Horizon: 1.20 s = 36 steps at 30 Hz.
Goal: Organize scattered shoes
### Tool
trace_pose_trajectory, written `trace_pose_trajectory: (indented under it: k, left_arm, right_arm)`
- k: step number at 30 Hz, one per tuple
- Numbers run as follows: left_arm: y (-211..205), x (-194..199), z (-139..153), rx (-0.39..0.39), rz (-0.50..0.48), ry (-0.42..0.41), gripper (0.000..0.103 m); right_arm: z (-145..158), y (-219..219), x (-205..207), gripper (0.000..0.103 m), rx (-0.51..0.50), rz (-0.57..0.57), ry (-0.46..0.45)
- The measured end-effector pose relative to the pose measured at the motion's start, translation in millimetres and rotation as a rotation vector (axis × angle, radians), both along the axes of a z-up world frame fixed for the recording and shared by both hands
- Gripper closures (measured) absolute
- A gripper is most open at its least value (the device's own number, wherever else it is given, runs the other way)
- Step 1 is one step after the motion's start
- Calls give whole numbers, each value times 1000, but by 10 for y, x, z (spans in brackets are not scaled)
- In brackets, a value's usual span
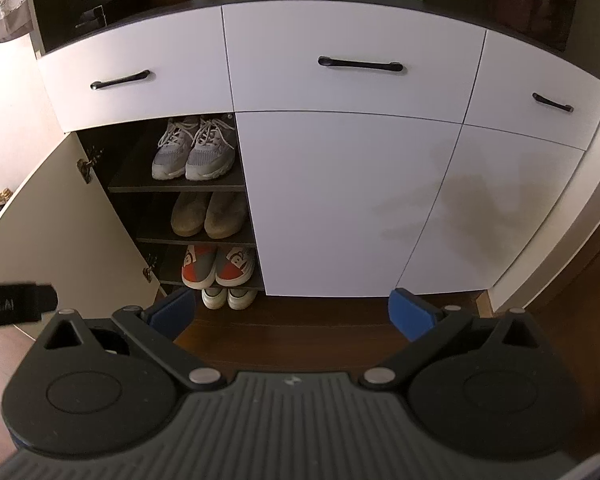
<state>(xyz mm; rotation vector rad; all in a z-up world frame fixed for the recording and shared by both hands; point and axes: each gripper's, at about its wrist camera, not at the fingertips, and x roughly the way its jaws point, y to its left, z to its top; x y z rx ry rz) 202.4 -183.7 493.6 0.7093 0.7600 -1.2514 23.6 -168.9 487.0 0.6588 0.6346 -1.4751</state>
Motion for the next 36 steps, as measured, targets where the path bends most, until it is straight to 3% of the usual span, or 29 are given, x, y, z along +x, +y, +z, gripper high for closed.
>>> trace_pose_trajectory:
  k: [5,12,19,36]
  left_arm:
    - [-108,-111,-57,-11,-23,-25,3]
    - [-187,-179,-64,-47,-38,22,3]
    - [-240,-247,-1,-84,-59,7,2]
    - [-191,-224,-22,-84,-69,-8,2]
  right_arm:
    - [-12,-18,-63,1,-16,11,8]
    - [-9,-39,-173,1,-19,11,27]
    - [15,-65,-221,1,-29,7,42]
    - [32,-41,-135,1,-33,29,54]
